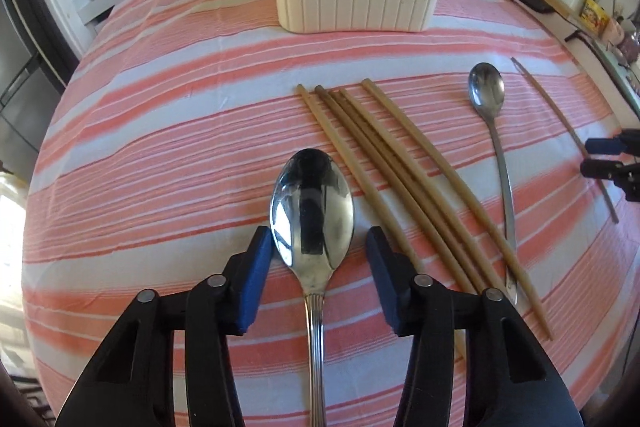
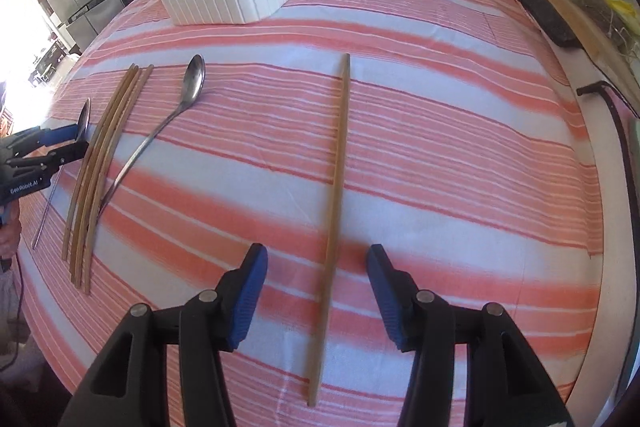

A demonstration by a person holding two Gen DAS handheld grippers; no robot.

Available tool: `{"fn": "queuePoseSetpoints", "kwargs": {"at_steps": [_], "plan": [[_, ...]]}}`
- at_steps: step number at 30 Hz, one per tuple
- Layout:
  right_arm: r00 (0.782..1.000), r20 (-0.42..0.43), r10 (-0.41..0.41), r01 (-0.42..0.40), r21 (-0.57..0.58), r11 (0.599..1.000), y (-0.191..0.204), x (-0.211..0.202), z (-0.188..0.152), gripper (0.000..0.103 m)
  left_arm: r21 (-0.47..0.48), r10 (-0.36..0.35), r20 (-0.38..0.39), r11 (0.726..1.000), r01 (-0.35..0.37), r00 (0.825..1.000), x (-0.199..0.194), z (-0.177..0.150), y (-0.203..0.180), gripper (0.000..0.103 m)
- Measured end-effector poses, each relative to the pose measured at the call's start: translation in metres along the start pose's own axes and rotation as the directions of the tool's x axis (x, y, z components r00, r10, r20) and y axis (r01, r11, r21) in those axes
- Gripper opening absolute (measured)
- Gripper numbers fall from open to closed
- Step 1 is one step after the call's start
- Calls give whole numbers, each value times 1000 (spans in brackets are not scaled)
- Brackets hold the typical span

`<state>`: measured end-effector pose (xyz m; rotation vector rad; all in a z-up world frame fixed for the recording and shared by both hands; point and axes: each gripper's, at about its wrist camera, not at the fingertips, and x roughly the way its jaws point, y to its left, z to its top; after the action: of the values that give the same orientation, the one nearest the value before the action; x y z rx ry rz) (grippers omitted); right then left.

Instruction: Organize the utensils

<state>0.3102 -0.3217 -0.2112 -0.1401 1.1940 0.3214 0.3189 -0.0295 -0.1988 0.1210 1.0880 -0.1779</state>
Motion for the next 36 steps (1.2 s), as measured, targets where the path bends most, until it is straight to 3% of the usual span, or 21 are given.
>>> {"fn": "queuePoseSetpoints", "kwargs": {"at_steps": [5, 6, 8, 9, 12, 16, 20, 25, 30, 34, 35, 36], "plan": [[999, 17, -29, 29, -13, 1000, 2, 21, 50, 52, 1, -16, -5, 1000, 16, 1000, 5, 12, 2, 41], [999, 31, -28, 28, 2, 1000, 0, 25, 61, 45, 3, -19, -3, 1000, 19, 1000, 6, 15, 3, 41], [998, 51, -40, 38, 39, 999, -7, 31, 82, 22, 7, -25, 4, 1000, 25, 1000, 9, 20, 5, 40], [998, 52, -38, 35, 56, 998, -10, 35, 91, 5, 9, -27, 7, 1000, 27, 1000, 10, 23, 6, 40], [998, 66, 7, -15, 115, 993, -20, 40, 107, 6, -1, -43, 24, 999, 43, 999, 10, 26, 12, 40], [979, 197, 59, -88, 140, 986, -20, 0, 97, 6, -45, -72, 101, 996, 77, 992, -12, 23, 26, 40], [933, 348, 93, -129, 83, 988, -6, -68, 71, 6, -70, -94, 217, 991, 111, 972, -55, 15, 37, 40], [867, 488, 101, -132, 31, 991, 15, -139, 25, 6, -92, -102, 343, 986, 141, 934, -107, -1, 51, 40], [804, 590, 76, -90, -6, 996, 39, -178, -9, 6, -117, -99, 428, 980, 164, 898, -143, -21, 57, 40], [723, 688, 56, -52, -27, 998, 49, -202, -24, 6, -118, -96, 459, 979, 167, 883, -160, -30, 58, 40], [714, 698, 55, -60, -18, 998, 47, -205, -25, 6, -116, -93, 464, 979, 165, 881, -163, -31, 58, 40], [718, 693, 65, -80, -11, 997, 46, -207, -24, 6, -115, -91, 468, 980, 162, 879, -166, -31, 58, 40]]}}
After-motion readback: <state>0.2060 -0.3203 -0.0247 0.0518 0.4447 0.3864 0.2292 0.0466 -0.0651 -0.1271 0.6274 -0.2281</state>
